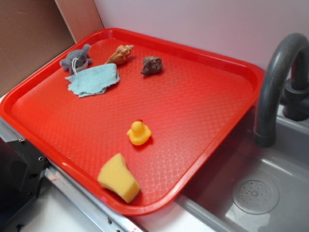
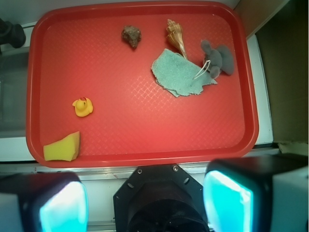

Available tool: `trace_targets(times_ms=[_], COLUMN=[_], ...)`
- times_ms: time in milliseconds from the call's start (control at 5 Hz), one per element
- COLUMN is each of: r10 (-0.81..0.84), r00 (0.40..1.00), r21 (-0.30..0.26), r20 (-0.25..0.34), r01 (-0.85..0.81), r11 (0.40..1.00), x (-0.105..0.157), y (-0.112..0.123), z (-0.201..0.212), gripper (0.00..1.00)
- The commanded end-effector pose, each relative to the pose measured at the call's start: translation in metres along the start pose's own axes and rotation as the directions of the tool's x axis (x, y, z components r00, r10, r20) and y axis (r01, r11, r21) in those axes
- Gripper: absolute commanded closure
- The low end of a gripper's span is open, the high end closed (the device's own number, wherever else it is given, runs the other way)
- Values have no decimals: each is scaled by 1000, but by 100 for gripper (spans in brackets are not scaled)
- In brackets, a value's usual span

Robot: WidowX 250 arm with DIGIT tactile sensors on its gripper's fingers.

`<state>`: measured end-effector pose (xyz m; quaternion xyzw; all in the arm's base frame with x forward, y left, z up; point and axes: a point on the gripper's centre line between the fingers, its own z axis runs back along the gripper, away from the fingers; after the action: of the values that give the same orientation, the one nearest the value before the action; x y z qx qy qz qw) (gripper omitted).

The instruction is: Grab the gray animal.

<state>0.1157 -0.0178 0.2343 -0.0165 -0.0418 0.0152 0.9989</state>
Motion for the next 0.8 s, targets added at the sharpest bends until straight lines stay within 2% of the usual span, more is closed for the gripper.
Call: trace_targets(times_ms=[0, 200, 400, 600], r10=[0, 238, 451, 619], r00=[1000, 956, 854, 701], r21=[0, -19, -4, 14], r20=[0, 171, 258, 354], r01=[0, -238, -466, -666], r11=[1000, 971, 885, 746], x=[0, 11, 21, 32], y=[0, 22, 41, 61], z=[0, -12, -20, -36], gripper=[0, 0, 0, 0])
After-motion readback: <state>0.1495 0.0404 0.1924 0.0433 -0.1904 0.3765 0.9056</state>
